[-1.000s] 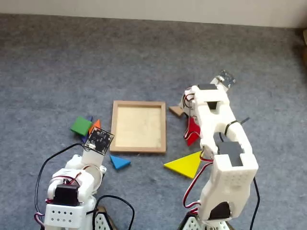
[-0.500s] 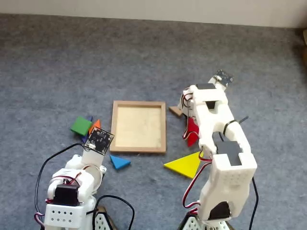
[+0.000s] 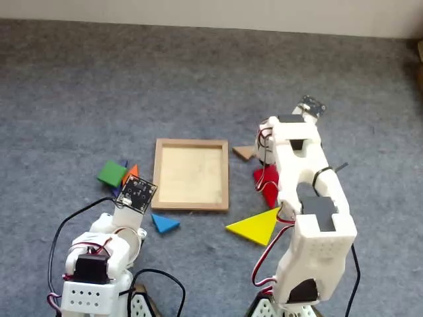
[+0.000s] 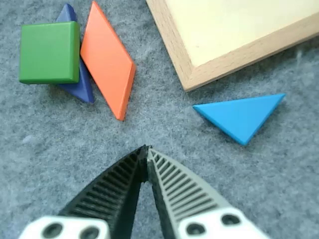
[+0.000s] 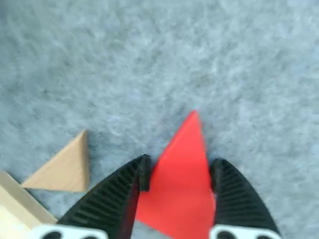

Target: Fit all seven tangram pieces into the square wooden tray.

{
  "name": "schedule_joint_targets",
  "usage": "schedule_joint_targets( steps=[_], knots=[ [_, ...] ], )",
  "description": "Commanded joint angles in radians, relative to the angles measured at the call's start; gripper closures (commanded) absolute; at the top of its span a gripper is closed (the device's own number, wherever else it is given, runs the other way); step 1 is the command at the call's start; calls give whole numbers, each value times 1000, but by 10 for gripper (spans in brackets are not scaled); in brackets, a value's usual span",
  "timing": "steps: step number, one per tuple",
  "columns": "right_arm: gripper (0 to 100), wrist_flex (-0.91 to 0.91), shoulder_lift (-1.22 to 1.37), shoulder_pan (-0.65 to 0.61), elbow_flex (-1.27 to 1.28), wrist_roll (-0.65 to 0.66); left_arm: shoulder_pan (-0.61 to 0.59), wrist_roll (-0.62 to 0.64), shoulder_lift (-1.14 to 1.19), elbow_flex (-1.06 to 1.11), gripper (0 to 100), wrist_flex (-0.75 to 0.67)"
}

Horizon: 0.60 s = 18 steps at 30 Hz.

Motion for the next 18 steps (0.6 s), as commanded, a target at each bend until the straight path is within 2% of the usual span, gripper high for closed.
schedule_joint_targets(
  steps=[1, 9, 14, 18],
  knots=[
    [854, 19, -73, -24, -61, 25, -2, 6, -31, 19, 994, 5],
    [853, 27, -116, -35, -59, 31, -2, 6, -31, 19, 994, 5],
    [845, 36, -119, -39, -64, 175, -1, 6, -31, 19, 994, 5],
    [723, 119, -119, -85, -105, 204, -1, 6, -31, 19, 994, 5]
  ],
)
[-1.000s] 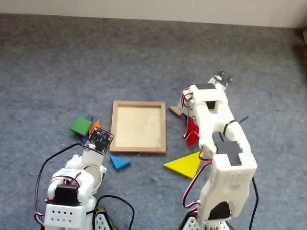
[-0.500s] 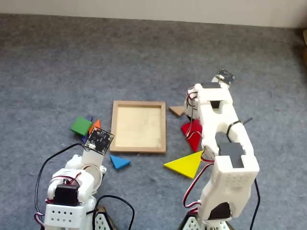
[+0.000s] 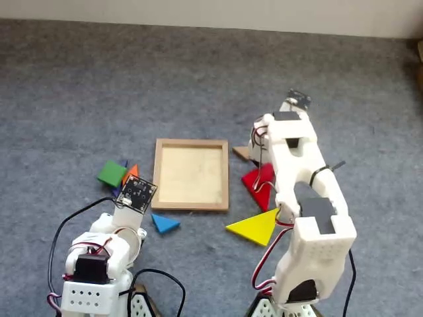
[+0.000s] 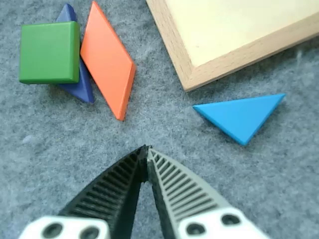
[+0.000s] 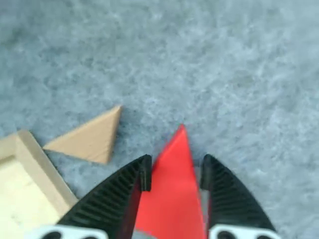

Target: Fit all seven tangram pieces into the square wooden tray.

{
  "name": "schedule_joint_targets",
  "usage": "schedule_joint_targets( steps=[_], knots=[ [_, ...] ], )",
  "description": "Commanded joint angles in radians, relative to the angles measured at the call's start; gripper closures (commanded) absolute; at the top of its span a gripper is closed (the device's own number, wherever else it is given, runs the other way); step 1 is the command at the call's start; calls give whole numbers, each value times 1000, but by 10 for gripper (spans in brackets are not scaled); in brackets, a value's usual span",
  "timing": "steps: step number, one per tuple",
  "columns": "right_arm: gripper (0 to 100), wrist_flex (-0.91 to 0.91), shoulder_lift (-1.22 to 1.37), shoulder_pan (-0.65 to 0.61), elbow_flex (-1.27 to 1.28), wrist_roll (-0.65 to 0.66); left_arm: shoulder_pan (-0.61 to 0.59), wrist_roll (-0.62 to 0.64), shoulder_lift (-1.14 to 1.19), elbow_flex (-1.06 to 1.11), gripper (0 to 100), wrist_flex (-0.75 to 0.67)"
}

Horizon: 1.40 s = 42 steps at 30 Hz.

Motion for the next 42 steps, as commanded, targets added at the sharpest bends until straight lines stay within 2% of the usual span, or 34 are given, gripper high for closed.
schedule_joint_targets(
  steps=[1, 4, 6, 17, 23, 35, 42],
  knots=[
    [685, 84, -74, -62, -93, 28, -1, 6, -31, 19, 994, 5],
    [604, 137, -73, -102, -125, 28, -1, 6, -31, 19, 994, 5],
    [587, 145, -70, -124, -134, 28, -1, 6, -31, 19, 994, 5],
    [587, 12, -28, -151, -64, 25, -5, 8, -31, 19, 994, 5],
    [587, 18, 62, -150, -59, 25, -5, 8, -31, 19, 994, 5],
    [587, 97, 62, -153, -56, 29, -5, 8, -31, 19, 994, 5],
    [587, 107, 64, -162, -54, 84, -5, 8, -31, 19, 994, 5]
  ],
)
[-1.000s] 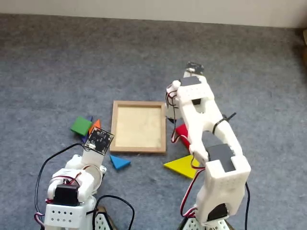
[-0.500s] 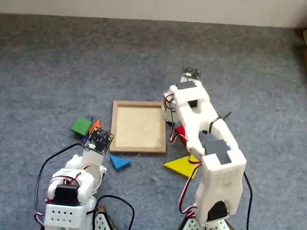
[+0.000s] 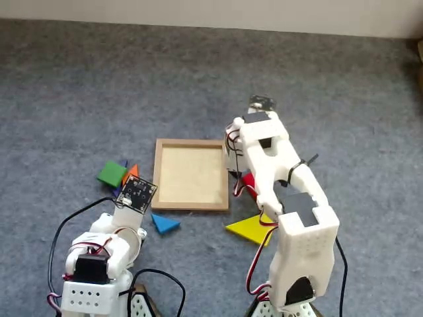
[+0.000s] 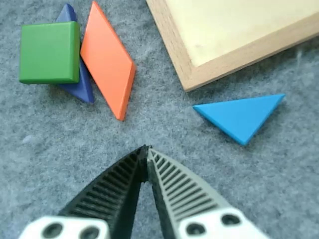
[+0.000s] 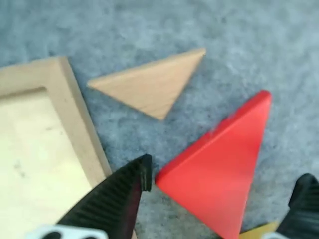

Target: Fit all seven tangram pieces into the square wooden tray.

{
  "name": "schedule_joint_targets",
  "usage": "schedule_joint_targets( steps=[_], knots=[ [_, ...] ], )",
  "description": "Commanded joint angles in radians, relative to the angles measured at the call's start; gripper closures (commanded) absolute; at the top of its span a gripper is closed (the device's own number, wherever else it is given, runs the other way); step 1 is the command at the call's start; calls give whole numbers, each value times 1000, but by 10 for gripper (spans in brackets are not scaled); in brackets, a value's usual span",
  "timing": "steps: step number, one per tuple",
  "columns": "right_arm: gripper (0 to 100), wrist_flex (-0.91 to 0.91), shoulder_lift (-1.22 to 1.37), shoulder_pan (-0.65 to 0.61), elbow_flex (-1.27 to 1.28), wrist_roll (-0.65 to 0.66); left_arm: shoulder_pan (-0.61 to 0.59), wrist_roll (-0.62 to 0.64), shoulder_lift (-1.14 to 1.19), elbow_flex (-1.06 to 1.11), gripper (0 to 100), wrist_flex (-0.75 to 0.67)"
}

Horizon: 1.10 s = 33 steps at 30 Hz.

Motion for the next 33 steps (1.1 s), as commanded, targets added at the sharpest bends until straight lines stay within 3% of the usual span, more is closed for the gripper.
schedule_joint_targets(
  steps=[1, 25, 33],
  knots=[
    [587, 22, -21, -18, 1, 20, -5, 8, -31, 19, 994, 5],
    [590, 38, -22, -12, 28, 20, -5, 8, -31, 19, 994, 5],
    [721, 38, -22, -12, 25, 21, -5, 8, -31, 19, 994, 5]
  ],
)
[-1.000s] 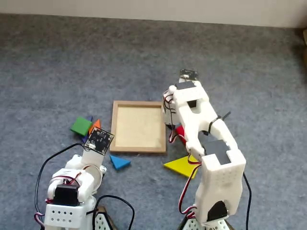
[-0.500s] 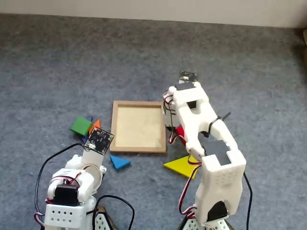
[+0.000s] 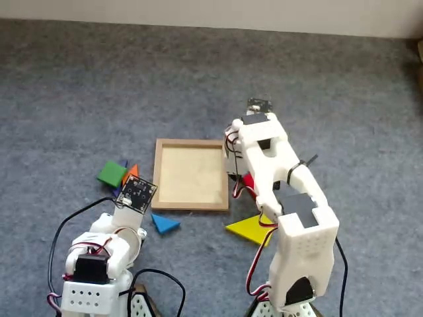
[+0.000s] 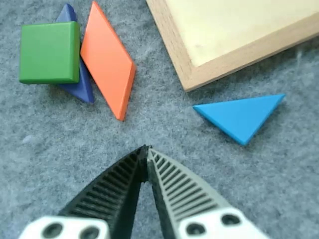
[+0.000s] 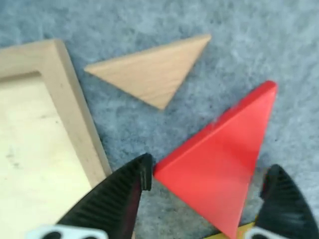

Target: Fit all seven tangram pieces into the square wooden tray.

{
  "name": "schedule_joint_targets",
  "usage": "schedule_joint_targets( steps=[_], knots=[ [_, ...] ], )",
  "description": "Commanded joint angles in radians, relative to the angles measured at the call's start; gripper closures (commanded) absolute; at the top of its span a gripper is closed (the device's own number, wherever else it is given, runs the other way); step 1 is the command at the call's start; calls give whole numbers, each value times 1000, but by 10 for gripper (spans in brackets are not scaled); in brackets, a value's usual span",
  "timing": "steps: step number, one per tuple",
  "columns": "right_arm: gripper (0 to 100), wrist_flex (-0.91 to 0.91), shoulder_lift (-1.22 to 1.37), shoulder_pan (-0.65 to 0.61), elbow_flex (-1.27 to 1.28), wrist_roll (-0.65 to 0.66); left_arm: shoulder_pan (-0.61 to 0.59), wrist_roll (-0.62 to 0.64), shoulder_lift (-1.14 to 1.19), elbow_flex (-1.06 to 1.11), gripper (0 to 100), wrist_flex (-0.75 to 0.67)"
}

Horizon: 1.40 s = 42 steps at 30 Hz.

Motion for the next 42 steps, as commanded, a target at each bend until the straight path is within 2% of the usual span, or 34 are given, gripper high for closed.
schedule_joint_targets(
  steps=[1, 11, 18, 24, 34, 42],
  knots=[
    [725, 18, -22, -7, 5, 12, -5, 8, -31, 19, 994, 5],
    [732, 19, -24, -12, 5, 14, -5, 8, -31, 19, 994, 5],
    [868, 18, -24, -12, 5, 104, -5, 8, -31, 19, 994, 5],
    [870, 21, -27, -8, 4, 109, -5, 8, -31, 19, 994, 5],
    [871, 19, -282, -15, 8, 110, -5, 8, -31, 19, 994, 5],
    [871, -48, -288, -173, 7, 103, -5, 8, -31, 19, 994, 5]
  ],
)
